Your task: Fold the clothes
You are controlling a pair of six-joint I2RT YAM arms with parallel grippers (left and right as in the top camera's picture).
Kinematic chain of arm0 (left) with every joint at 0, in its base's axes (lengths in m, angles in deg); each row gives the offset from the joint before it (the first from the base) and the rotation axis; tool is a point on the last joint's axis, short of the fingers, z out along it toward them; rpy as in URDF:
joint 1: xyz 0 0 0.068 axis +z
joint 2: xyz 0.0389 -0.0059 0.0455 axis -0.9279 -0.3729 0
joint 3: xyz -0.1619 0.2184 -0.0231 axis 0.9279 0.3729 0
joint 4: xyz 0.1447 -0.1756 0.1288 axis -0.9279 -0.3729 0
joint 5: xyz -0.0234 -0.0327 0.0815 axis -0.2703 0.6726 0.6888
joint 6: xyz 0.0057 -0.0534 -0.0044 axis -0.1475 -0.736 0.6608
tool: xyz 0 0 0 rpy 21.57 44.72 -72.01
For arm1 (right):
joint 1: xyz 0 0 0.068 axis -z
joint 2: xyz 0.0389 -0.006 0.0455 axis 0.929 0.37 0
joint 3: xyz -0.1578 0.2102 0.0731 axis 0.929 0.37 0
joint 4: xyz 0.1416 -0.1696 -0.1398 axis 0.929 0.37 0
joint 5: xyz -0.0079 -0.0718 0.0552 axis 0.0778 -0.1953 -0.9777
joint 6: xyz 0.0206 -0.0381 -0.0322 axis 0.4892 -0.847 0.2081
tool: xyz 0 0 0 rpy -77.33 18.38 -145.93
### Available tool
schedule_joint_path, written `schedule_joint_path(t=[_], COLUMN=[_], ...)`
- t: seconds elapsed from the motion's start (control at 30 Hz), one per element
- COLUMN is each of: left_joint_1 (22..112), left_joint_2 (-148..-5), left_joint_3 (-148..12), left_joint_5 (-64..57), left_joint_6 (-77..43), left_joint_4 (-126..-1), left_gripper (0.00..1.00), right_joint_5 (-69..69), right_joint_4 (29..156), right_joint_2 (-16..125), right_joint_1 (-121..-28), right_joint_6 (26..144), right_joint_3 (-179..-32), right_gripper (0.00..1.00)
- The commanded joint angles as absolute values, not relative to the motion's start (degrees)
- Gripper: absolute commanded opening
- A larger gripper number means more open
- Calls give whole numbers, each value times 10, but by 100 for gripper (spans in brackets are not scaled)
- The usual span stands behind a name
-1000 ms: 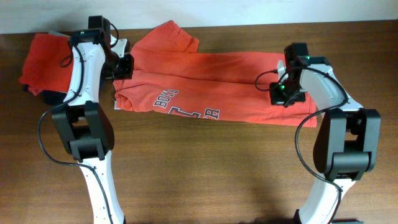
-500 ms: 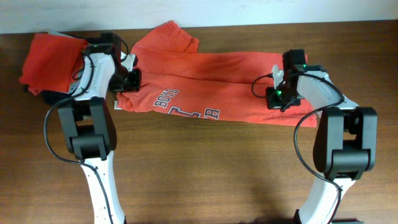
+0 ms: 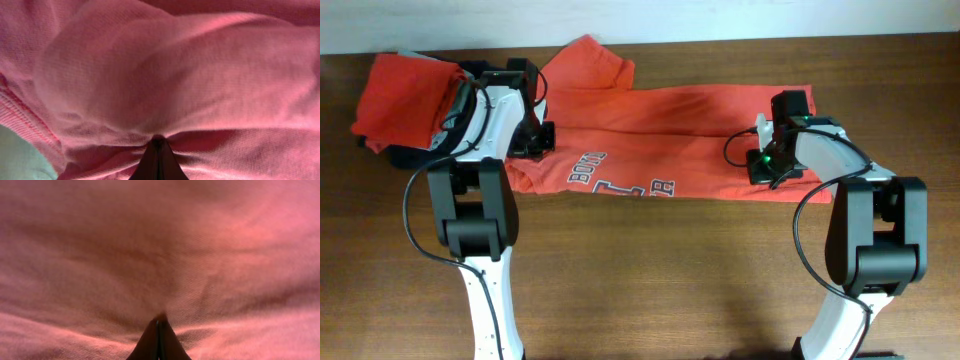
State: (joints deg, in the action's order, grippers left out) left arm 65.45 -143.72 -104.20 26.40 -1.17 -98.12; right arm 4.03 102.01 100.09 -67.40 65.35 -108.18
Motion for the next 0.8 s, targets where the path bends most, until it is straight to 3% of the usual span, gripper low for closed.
schedule_joint_path(t=[0.0, 0.77], left_joint_1=[655, 602], left_joint_2=[-1446, -1446], left_joint_3=[-1020, -1020], left_joint_5=[314, 338], left_joint_6=[-39, -154], left_joint_4=[-1009, -1154], left_gripper=[1, 1], right_joint_5=[137, 109], right_joint_4=[1053, 1217], right_joint_2=[1027, 1026], right_joint_1=[-663, -599], right_joint_6=[654, 730], right_joint_3=[-1045, -1074], right_gripper=[4, 4])
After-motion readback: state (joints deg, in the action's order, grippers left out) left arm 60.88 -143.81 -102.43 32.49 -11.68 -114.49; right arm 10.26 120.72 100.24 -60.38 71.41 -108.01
